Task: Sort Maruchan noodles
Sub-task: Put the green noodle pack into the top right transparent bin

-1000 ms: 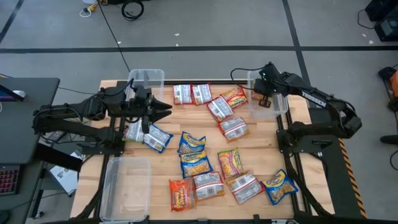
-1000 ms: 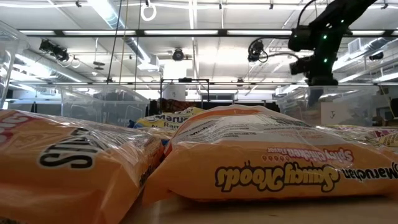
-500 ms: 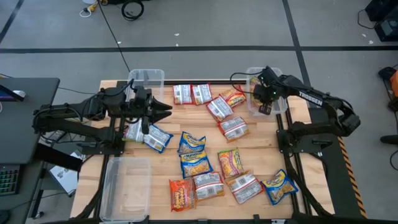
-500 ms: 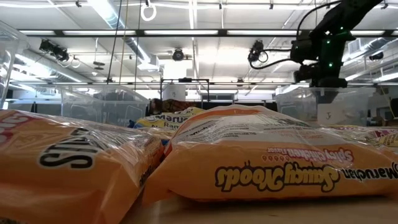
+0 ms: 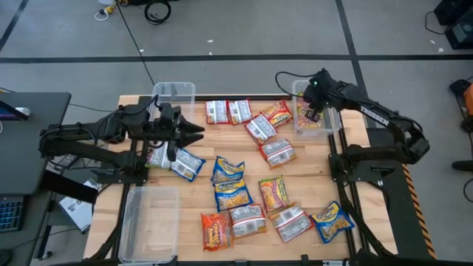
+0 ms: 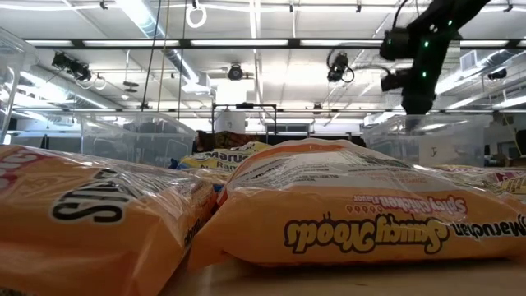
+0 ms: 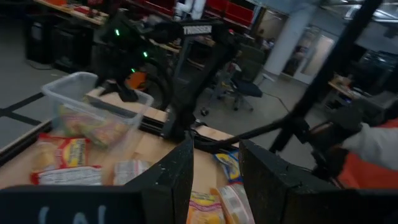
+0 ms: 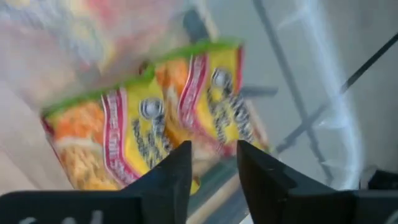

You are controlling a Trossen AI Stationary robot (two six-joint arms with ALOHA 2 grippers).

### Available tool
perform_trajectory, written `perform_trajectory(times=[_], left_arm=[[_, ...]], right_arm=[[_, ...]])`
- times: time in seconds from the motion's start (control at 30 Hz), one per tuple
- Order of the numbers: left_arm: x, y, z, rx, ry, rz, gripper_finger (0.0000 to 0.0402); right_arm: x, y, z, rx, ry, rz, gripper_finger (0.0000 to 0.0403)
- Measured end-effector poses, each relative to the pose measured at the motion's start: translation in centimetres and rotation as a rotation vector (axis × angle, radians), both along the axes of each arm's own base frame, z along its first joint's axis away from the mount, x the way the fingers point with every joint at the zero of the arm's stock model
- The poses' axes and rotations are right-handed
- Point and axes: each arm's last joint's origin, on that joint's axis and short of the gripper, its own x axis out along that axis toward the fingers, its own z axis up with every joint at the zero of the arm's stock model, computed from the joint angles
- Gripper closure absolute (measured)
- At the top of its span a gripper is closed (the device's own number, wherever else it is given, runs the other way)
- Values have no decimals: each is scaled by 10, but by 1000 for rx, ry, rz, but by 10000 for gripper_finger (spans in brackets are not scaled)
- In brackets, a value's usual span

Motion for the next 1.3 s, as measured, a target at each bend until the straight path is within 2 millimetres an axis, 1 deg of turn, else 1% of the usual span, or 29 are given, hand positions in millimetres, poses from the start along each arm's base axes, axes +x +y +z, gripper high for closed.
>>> perform_trajectory(times=[0.1,0.23,0.33,0.4,0.47,0.53,0.7,0.83,0.93,1.1,1.17,1.3], left_arm=[[0,-5,0,0,0,-28,269],[0,-12,0,3,-2,-64,269],[-1,-16,1,26,-9,-88,269],[-1,-18,1,46,-8,-95,269],[-1,-18,1,52,-9,-93,269],[-1,-16,1,52,-8,-87,269],[0,-10,1,19,-7,-51,269],[0,-6,1,23,-6,-33,269],[0,-4,1,32,-5,-25,269],[0,1,1,37,-3,5,269],[0,3,1,37,-3,15,269],[0,5,1,37,-3,22,269]], right_arm=[[2,13,9,18,-26,13,247],[6,38,26,62,-154,41,246],[11,56,29,112,-215,79,249],[11,58,28,123,-211,47,250],[10,51,23,135,-185,-41,250],[8,38,16,179,-196,-133,249],[1,-1,-11,435,-275,-291,222],[-6,-22,-33,500,-160,-282,190],[-5,-31,-42,498,-85,-261,179],[4,-47,-52,439,-73,-301,187],[7,-53,-58,417,-36,-295,192],[11,-58,-75,461,41,-235,195]])
